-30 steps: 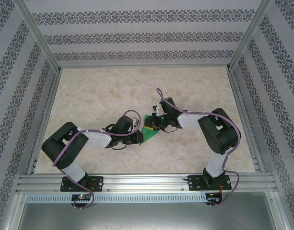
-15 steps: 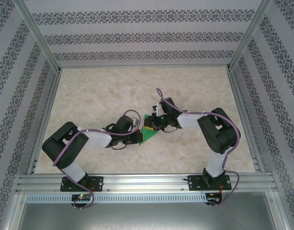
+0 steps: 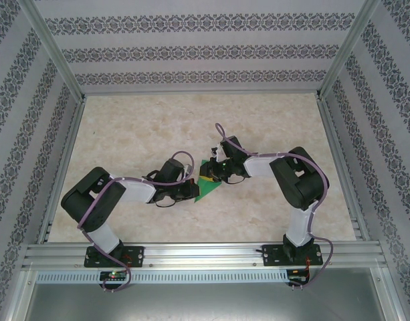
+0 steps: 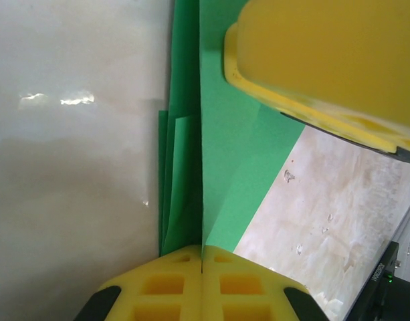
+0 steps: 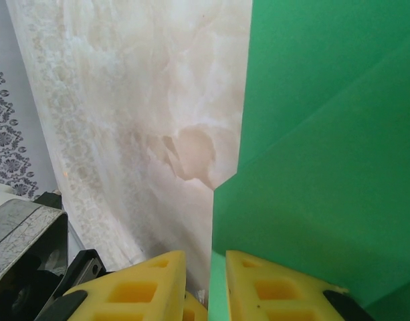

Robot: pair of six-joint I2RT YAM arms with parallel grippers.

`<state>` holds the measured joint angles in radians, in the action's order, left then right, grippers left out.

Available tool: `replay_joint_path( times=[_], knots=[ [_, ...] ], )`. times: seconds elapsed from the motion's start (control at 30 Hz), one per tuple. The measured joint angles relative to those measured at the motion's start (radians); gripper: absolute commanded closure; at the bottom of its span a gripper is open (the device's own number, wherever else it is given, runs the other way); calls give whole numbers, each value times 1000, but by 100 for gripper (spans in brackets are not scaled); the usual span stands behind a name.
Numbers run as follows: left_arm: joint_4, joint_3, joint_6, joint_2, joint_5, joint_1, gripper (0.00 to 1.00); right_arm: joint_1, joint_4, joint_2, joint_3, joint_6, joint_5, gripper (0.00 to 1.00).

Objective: Fold a paper plane with a square sheet of paper (pick it up from the middle)
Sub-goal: Fourth fold the wing at the center of the table.

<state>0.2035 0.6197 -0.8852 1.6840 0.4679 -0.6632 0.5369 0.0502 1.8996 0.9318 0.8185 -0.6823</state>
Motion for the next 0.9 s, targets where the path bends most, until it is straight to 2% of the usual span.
replay_joint_path(
  times=[0.4, 0.57, 0.9],
  knots=[
    [15, 21, -34, 38, 64, 19, 100, -16, 11, 23, 3, 19, 4, 76],
    [15, 26, -53, 49, 93, 33, 100, -27, 40, 20, -9, 47, 2, 73],
    [11, 36, -72, 61, 119, 43, 100, -52, 78, -66, -12, 70, -13, 72]
  ],
)
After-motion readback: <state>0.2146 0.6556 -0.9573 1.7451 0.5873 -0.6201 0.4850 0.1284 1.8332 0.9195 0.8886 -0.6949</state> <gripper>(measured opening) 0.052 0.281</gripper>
